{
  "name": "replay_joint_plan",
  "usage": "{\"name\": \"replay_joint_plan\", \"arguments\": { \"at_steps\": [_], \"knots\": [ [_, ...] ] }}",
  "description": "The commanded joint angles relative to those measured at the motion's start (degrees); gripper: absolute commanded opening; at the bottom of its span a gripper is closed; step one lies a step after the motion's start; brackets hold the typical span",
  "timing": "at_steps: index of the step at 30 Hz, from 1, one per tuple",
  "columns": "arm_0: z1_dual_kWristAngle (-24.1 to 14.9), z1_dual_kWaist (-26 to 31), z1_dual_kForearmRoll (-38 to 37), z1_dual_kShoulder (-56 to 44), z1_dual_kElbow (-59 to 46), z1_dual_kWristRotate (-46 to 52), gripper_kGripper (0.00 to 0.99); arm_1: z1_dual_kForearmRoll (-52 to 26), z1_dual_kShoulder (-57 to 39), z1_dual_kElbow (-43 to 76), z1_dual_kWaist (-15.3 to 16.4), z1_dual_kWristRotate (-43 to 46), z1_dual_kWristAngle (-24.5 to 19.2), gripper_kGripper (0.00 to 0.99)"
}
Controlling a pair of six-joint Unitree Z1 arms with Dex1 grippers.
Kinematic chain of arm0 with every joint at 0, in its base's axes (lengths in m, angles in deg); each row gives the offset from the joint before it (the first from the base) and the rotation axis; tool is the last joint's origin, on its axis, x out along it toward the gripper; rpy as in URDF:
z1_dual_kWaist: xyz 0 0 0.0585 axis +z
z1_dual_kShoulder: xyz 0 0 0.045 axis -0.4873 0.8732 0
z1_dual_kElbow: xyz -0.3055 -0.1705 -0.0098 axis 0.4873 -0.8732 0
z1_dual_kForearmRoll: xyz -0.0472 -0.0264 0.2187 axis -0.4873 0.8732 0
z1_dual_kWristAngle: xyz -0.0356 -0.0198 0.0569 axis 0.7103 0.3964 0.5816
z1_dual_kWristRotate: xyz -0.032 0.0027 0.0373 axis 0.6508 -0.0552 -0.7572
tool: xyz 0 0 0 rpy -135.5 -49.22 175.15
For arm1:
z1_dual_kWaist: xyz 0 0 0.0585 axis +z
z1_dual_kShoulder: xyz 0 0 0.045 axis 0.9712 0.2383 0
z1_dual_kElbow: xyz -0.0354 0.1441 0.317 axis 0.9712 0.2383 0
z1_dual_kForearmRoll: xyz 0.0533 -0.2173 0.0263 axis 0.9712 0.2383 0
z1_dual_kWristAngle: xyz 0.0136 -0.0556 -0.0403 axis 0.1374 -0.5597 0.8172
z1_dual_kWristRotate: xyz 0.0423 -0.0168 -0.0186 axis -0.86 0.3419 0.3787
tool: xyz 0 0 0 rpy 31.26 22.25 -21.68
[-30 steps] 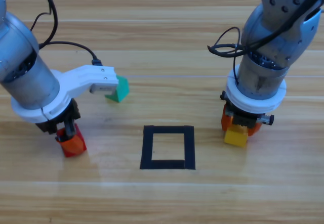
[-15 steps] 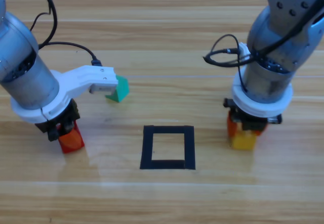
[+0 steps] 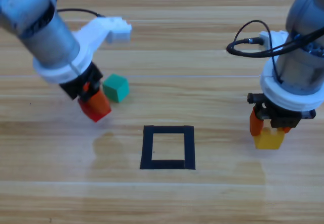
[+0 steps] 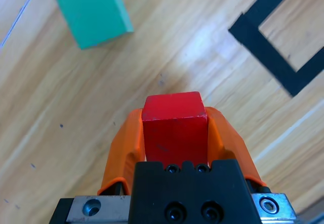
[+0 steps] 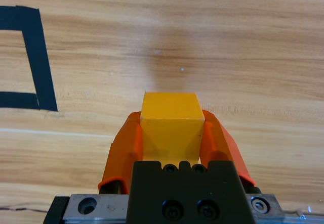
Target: Stack the blocks in the rectangular block: red at the bottom, yellow in the middle, green on top
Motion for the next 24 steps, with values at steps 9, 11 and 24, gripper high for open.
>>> {"name": "replay_joint_plan", "arguments": {
  "at_steps": [9, 11, 24],
  "knots": [
    [-0.66, -6.02, 17.89, 13.35, 19.5, 30.56, 0.034, -0.16, -0.43, 3.29, -0.99, 0.12, 1.9, 0.149],
    [-0.57, -7.34, 18.6, 13.08, 20.38, 33.72, 0.034, -0.34, -0.79, 3.56, -0.99, 0.3, 1.81, 0.149],
    [-4.53, -15.34, 20.97, 10.53, 21.78, 47.52, 0.034, -1.57, -2.19, 4.7, -0.99, 0.56, 1.55, 0.149]
  ]
}}
